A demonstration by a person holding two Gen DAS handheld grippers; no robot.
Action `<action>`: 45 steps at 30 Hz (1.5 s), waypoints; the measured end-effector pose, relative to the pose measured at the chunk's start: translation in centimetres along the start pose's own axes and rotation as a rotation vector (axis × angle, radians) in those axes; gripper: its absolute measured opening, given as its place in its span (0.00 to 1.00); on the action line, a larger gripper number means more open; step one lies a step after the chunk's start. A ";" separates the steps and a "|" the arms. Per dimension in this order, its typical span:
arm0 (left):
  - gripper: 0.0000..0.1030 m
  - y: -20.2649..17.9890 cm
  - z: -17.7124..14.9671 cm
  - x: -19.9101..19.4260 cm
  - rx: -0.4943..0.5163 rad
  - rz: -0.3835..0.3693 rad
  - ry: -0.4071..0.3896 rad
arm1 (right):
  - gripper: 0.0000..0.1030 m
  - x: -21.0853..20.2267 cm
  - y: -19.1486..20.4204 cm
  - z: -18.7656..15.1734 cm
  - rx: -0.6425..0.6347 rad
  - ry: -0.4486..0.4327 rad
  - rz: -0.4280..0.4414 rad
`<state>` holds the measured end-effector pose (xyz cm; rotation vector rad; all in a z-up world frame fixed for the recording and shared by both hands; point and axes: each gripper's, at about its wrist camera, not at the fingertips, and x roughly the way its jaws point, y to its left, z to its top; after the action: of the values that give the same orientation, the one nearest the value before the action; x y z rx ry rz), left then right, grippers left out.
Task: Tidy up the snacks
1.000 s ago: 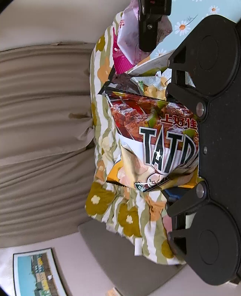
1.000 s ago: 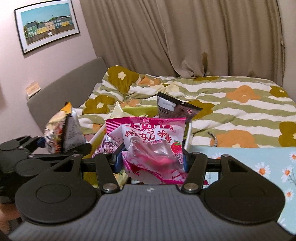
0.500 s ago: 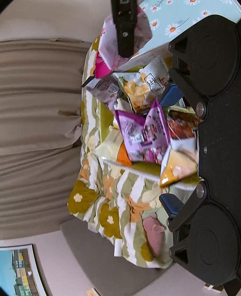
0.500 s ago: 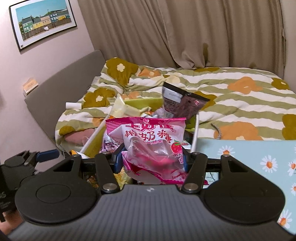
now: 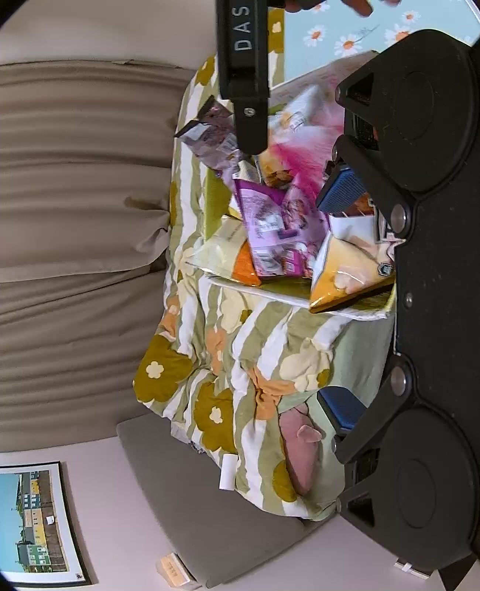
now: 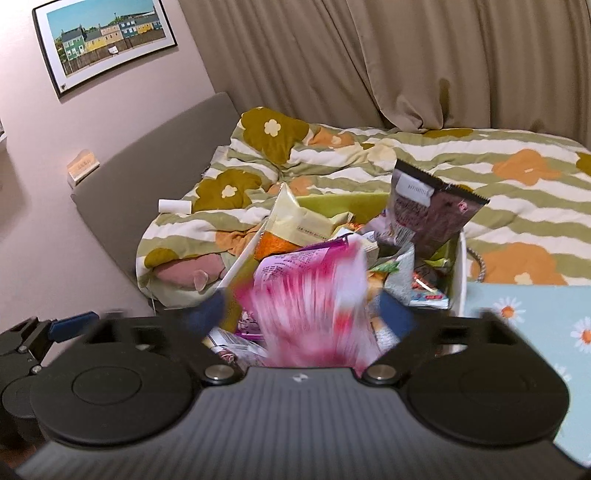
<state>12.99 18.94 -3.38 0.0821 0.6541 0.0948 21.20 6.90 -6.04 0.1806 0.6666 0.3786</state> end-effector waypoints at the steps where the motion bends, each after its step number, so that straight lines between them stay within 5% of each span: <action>1: 0.99 -0.1 -0.2 0.2 0.002 -0.006 0.005 | 1.00 0.0 0.0 -0.3 0.006 -0.010 -0.002; 14: 0.99 -1.8 1.4 -1.8 0.050 -0.054 -0.070 | 1.00 -3.8 -0.9 -1.3 0.010 -0.097 -0.136; 26: 1.00 -5.5 3.6 -9.8 0.026 -0.157 -0.216 | 1.00 -15.1 -3.1 -1.1 0.002 -0.150 -0.337; 36: 1.00 -10.6 0.4 -12.7 0.115 -0.206 -0.181 | 1.00 -20.0 -5.9 -5.4 0.026 -0.082 -0.474; 45: 1.00 -12.1 -2.2 -13.4 0.116 -0.165 -0.132 | 1.00 -21.8 -7.4 -8.9 0.045 -0.031 -0.550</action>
<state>1.84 5.51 1.67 0.1449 0.5319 -0.1067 1.94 -8.20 -2.66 0.0405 0.6654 -0.1674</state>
